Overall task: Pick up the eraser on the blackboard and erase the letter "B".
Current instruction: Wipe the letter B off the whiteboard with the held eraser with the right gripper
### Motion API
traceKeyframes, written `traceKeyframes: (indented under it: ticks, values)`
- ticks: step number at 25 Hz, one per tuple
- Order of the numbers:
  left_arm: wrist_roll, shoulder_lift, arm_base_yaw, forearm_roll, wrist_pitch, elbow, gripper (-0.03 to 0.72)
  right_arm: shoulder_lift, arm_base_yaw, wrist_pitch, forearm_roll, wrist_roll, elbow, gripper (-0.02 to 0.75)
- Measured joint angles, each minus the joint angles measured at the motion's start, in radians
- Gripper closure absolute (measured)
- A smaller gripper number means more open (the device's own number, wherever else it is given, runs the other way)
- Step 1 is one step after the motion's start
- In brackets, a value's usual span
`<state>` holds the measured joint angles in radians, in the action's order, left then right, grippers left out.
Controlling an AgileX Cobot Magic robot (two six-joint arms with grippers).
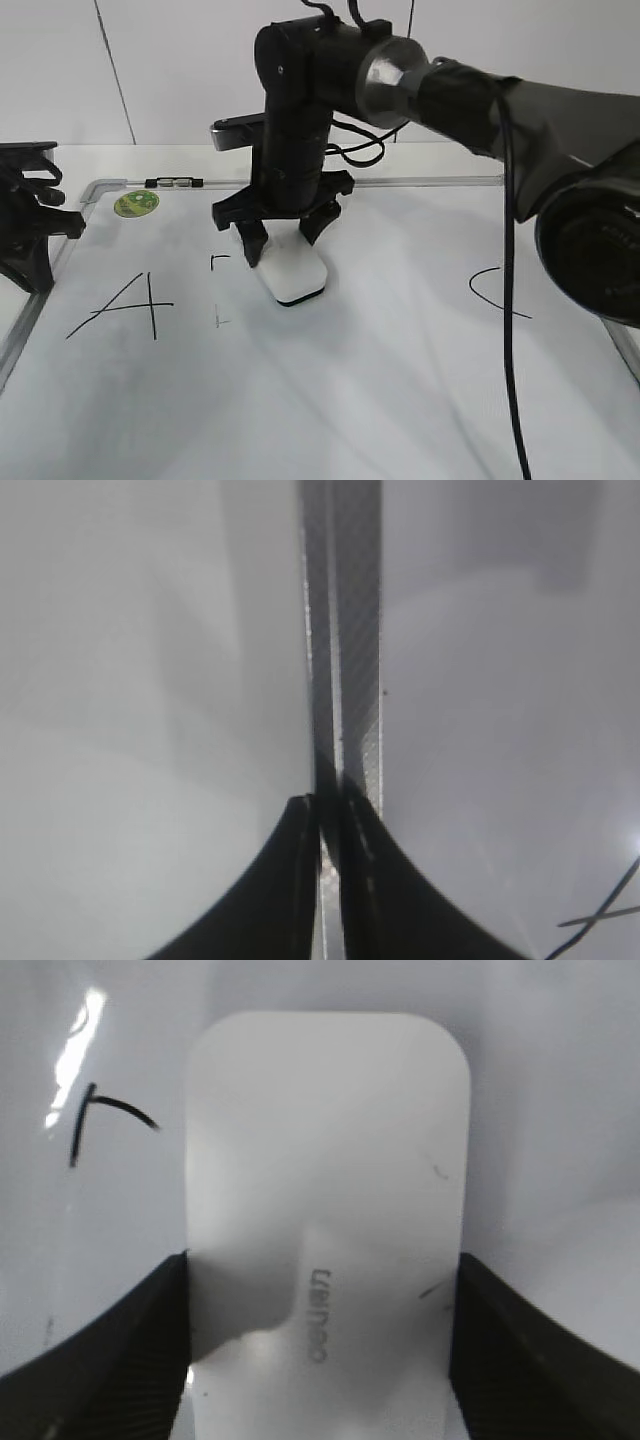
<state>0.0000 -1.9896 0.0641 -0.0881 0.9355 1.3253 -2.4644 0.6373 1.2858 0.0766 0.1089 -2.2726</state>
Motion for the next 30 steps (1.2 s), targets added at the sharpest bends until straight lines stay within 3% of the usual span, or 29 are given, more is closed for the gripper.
traceKeyframes:
  ticks: [16, 30]
  values:
    - [0.0, 0.0, 0.0, 0.0, 0.005, 0.0, 0.665, -0.012, 0.121, -0.068, 0.055, -0.055, -0.011, 0.169]
    - [0.0, 0.0, 0.0, 0.0, 0.004, 0.0, 0.665, -0.015, 0.095, -0.074, 0.014, 0.016, -0.011, 0.169]
